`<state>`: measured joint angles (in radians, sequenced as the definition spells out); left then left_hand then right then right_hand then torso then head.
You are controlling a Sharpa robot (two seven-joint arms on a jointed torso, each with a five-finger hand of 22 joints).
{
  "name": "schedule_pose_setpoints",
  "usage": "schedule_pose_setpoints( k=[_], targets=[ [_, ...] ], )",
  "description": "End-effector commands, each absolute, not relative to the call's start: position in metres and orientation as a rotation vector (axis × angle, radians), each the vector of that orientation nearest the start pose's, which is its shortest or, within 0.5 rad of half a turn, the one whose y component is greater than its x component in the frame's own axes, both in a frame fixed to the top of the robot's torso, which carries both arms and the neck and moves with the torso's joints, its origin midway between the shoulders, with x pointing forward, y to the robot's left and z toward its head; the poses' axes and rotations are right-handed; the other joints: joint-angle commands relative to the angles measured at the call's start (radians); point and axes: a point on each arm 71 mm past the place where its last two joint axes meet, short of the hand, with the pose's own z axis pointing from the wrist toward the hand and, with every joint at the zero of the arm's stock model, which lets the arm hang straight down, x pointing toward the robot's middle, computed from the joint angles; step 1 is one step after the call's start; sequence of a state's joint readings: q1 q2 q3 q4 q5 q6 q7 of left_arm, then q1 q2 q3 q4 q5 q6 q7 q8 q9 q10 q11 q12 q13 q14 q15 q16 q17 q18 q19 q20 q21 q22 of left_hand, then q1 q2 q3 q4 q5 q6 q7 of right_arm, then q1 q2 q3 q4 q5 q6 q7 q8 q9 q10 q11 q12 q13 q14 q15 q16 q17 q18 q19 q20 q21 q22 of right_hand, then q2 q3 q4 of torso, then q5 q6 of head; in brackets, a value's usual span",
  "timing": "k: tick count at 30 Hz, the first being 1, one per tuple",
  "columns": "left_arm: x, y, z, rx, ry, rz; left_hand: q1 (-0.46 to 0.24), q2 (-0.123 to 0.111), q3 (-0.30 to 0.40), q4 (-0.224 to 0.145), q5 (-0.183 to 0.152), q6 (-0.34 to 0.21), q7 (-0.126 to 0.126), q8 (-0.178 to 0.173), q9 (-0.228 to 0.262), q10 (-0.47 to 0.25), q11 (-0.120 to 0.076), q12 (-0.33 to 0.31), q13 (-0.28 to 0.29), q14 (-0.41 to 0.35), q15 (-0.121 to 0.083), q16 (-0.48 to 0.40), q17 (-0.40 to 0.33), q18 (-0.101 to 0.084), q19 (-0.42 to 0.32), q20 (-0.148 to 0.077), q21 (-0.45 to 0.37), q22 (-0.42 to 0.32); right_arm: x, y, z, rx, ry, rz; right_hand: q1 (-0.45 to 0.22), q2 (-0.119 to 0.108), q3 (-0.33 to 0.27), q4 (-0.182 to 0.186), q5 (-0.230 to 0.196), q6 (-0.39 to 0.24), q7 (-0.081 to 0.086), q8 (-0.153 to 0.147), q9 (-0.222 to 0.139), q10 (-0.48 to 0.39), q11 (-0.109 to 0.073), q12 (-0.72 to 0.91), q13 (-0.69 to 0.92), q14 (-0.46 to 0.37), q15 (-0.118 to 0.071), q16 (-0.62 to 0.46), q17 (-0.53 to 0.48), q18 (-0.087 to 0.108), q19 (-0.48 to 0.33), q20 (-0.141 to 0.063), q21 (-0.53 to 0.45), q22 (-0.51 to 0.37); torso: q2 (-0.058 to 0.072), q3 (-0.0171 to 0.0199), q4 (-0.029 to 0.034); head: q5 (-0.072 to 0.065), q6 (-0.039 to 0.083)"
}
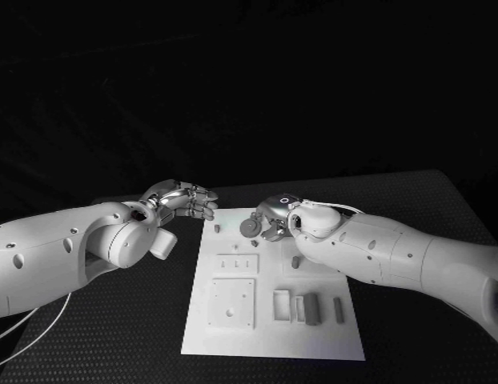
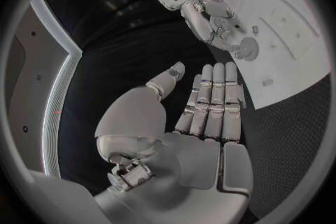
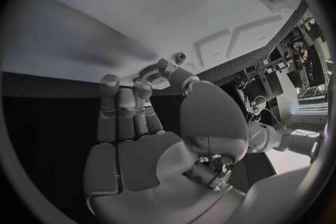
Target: Assemble the parts on the task board
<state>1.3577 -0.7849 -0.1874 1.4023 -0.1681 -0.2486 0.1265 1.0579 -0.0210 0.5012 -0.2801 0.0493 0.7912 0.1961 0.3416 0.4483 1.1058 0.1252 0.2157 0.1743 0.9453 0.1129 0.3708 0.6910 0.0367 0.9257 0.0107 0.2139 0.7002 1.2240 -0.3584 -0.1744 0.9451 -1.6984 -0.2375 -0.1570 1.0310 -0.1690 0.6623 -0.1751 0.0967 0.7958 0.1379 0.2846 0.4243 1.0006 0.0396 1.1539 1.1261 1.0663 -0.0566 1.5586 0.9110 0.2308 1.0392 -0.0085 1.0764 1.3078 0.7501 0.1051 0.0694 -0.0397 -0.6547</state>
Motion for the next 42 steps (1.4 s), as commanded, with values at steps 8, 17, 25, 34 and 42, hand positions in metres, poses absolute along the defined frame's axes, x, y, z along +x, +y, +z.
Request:
schedule_pose_setpoints(
  k=[8,17,25,34,42],
  targets=[
    [0.518,0.219,-0.173,-0.952,1.714,-1.273,-0.002,0.000,-0.003,-0.004,0.003,0.007,0.001,-0.006,-0.001,0.008,-0.001,-0.004,0.001,0.009,-0.001,-0.007,0.002,0.013,0.007,0.001,-0.004,0.002,0.550,-0.124,-0.220,-0.368,1.585,0.449,0.001,0.000,-0.005,-0.007,-0.002,0.023,0.018,0.005,0.000,-0.001,0.005,0.009,-0.004,0.003,-0.002,0.002,-0.002,0.031,-0.004,-0.001,-0.001,0.017,0.000,0.0009,0.0249,-0.006,0.010],
    [0.521,0.224,-0.173,-0.955,1.705,-1.264,-0.002,-0.003,-0.004,-0.005,0.003,0.007,0.001,-0.007,-0.002,0.008,-0.001,-0.004,0.001,0.009,-0.001,-0.008,0.003,0.013,0.007,0.001,-0.005,0.002,0.545,-0.161,-0.176,-0.244,1.560,0.560,0.005,-0.014,-0.002,-0.011,-0.002,0.036,0.026,0.012,0.001,-0.002,0.013,0.008,-0.010,0.004,0.004,-0.003,-0.007,0.031,-0.004,-0.001,-0.004,0.015,-0.003,0.0034,0.0162,-0.015,0.025],
    [0.525,0.228,-0.175,-0.955,1.703,-1.258,-0.002,-0.002,-0.004,-0.005,0.003,0.008,0.001,-0.006,-0.001,0.008,-0.001,-0.004,0.002,0.009,-0.001,-0.008,0.003,0.013,0.007,0.001,-0.005,0.002,0.544,-0.217,-0.160,-0.159,1.639,0.610,0.018,-0.014,0.001,-0.029,-0.002,0.050,0.027,0.019,0.003,-0.013,0.014,0.003,-0.018,-0.008,0.007,-0.015,-0.014,0.031,-0.019,0.004,-0.014,0.014,-0.014,0.0149,-0.0139,-0.005,0.036],
    [0.526,0.227,-0.179,-0.955,1.717,-1.264,-0.002,0.000,-0.004,-0.004,0.003,0.015,-0.002,-0.002,-0.001,0.012,-0.002,-0.004,0.003,0.011,-0.001,-0.010,0.006,0.013,0.008,0.001,-0.005,0.003,0.549,-0.262,-0.166,-0.128,1.666,0.541,0.031,-0.022,0.003,-0.051,-0.002,0.047,0.029,0.017,0.000,-0.035,0.017,-0.006,-0.030,-0.027,0.009,-0.030,-0.023,0.031,-0.038,0.016,-0.028,0.012,-0.022,0.0264,-0.0279,-0.009,0.035],
    [0.526,0.226,-0.181,-0.955,1.722,-1.265,-0.002,-0.001,-0.004,-0.004,0.003,0.016,-0.002,-0.002,-0.001,0.013,-0.003,-0.004,0.003,0.011,-0.002,-0.011,0.007,0.013,0.008,0.001,-0.006,0.004,0.548,-0.283,-0.189,-0.125,1.702,0.497,0.034,-0.036,0.002,-0.056,-0.002,0.029,0.032,0.007,-0.006,-0.048,0.020,-0.008,-0.036,-0.040,0.012,-0.035,-0.026,0.031,-0.049,0.025,-0.036,0.012,-0.020,0.0232,-0.0274,-0.019,0.037]
  ],
)
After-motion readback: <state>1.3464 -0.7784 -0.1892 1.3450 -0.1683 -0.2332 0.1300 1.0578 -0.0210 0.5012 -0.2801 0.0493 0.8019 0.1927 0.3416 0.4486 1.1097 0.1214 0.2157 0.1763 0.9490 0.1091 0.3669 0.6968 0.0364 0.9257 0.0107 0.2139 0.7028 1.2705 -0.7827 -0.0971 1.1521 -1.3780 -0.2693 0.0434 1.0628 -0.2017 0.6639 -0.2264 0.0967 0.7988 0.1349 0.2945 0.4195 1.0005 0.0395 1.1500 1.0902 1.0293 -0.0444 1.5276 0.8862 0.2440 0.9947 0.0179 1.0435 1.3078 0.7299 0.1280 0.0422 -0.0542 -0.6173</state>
